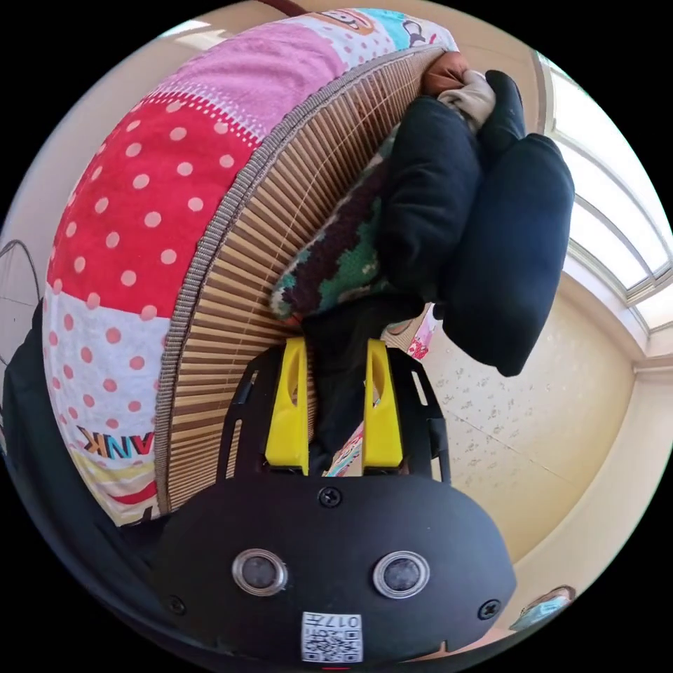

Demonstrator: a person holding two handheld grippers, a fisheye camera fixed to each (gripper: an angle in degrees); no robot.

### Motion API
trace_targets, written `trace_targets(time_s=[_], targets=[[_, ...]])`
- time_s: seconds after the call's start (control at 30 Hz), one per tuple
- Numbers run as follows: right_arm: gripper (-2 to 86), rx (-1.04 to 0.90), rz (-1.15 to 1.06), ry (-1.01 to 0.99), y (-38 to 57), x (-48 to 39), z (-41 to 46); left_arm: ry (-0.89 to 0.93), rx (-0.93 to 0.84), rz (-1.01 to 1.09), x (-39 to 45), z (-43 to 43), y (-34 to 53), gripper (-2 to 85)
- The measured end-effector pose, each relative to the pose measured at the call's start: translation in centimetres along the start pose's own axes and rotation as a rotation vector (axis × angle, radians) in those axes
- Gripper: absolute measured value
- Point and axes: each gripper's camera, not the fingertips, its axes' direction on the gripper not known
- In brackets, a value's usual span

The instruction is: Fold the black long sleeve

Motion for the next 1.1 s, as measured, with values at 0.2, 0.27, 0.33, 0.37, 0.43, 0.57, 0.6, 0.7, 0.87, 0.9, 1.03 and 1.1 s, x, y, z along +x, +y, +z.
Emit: trace_targets(time_s=[0.2, 0.27, 0.33, 0.37, 0.43, 0.57, 0.6, 0.7, 0.87, 0.9, 1.03, 1.1], targets=[[0.3, 0.133, 0.064, -0.277, 1.6, 4.0, 0.7, 0.043, -0.379, 0.168, 3.2, 1.7, 4.1, 4.2], [0.3, 0.221, 0.113, -0.441, 2.4, 5.9, 1.1, 0.044, -0.496, 0.287, 6.4, 2.1, 6.9, 4.2], [0.2, 0.317, 0.168, -0.609, 3.3, 7.9, 1.8, 0.106, -0.494, 0.493, 12.3, 1.1, 9.9, 4.2], [0.2, 0.374, 0.199, -0.707, 3.9, 9.0, 2.5, 0.109, -0.479, 0.552, 14.0, 0.9, 10.6, 4.2], [0.2, 0.439, 0.234, -0.825, 4.7, 10.4, 3.6, 0.077, -0.409, 0.830, 21.1, 0.5, 14.4, 4.1], [0.3, 0.514, 0.266, -0.993, 6.2, 12.4, 6.2, 0.010, -0.471, 1.210, 28.6, 4.7, 24.5, 4.2], [0.3, 0.532, 0.267, -1.030, 6.6, 12.8, 6.8, 0.009, -0.531, 1.313, 29.5, 7.0, 28.8, 4.2], [0.4, 0.596, 0.281, -1.122, 7.6, 14.0, 8.2, -0.002, -0.764, 1.491, 27.8, 13.6, 40.3, 4.8], [0.6, 0.714, 0.326, -1.205, 9.2, 15.8, 9.2, -0.053, -1.217, 1.474, 17.3, 21.8, 54.6, 9.1], [0.7, 0.736, 0.322, -1.181, 9.6, 16.0, 8.8, -0.094, -1.271, 1.443, 14.8, 22.4, 56.3, 9.3], [1.5, 0.720, 0.288, -0.878, 10.0, 15.2, 5.6, -0.239, -1.347, 1.415, 8.2, 21.3, 58.1, 9.3], [3.1, 0.659, 0.260, -0.532, 9.4, 13.4, 2.6, -0.328, -1.383, 1.405, 5.9, 20.3, 57.5, 9.2]])
